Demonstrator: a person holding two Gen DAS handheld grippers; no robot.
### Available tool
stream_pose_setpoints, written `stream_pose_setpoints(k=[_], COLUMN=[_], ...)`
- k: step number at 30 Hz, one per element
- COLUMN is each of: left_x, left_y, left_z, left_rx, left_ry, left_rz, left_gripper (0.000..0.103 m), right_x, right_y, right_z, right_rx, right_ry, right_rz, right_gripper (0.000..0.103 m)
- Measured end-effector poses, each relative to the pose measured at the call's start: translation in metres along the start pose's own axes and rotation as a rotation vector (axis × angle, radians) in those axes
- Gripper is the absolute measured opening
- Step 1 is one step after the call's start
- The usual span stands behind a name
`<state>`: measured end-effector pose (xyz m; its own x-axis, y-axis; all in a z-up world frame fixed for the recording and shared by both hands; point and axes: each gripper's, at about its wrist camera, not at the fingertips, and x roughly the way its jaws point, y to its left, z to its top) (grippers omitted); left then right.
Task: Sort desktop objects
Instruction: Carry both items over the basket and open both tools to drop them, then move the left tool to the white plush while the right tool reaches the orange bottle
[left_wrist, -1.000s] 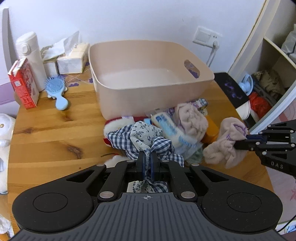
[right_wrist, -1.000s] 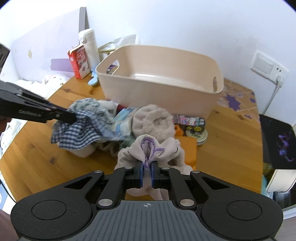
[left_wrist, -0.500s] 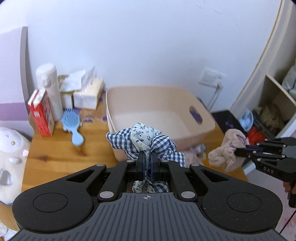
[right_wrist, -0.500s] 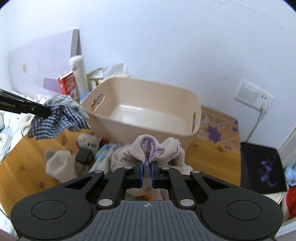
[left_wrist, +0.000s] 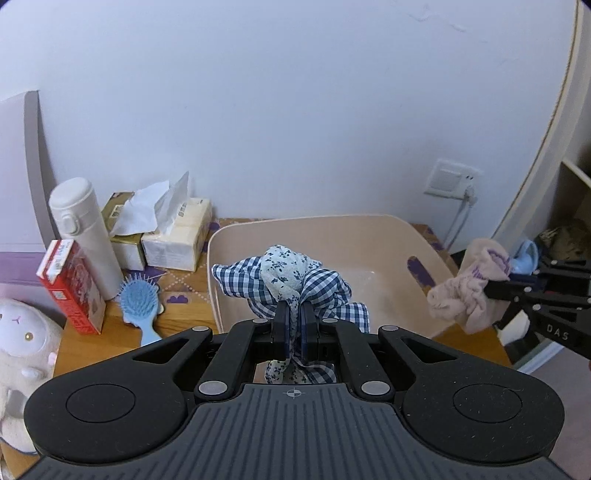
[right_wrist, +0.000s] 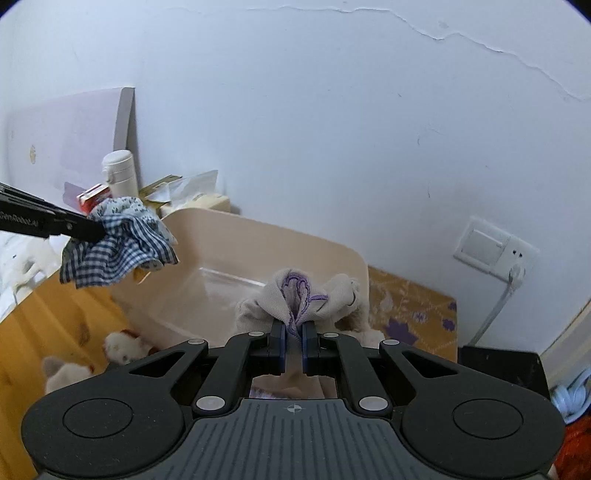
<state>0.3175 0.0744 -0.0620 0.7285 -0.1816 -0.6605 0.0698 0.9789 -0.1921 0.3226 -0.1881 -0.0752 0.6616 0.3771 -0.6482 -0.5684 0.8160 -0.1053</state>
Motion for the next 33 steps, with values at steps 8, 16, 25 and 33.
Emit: stream_pose_setpoints(k=[8,16,25,33], left_x=[0.06,0.095,0.074,0.035], left_y=[-0.01,-0.013,-0.004,0.003], left_z=[-0.011,-0.028,-0.033,-0.04], left_rx=[-0.003,0.001,-0.024,-0.023], left_ry=[0.111,0.211,0.206,0.153], left_rz=[0.066,0.094,0.079,0.05], left_gripper=[0.005,0.005,0.058,0.076], right_x=[0.043,0.083,0.081,0.046], right_y=[-0.002,0.006,0.009,0.011], right_z=[0.01,0.008,-0.003,-0.003], right_rx=[-0.007,-0.033,0.003,0.045], right_ry=[0.025,0.107,0.158,0.097], right_rz=[0.011,0.057,0.059,0.041], right_gripper=[0.008,0.008,0.043,0.078])
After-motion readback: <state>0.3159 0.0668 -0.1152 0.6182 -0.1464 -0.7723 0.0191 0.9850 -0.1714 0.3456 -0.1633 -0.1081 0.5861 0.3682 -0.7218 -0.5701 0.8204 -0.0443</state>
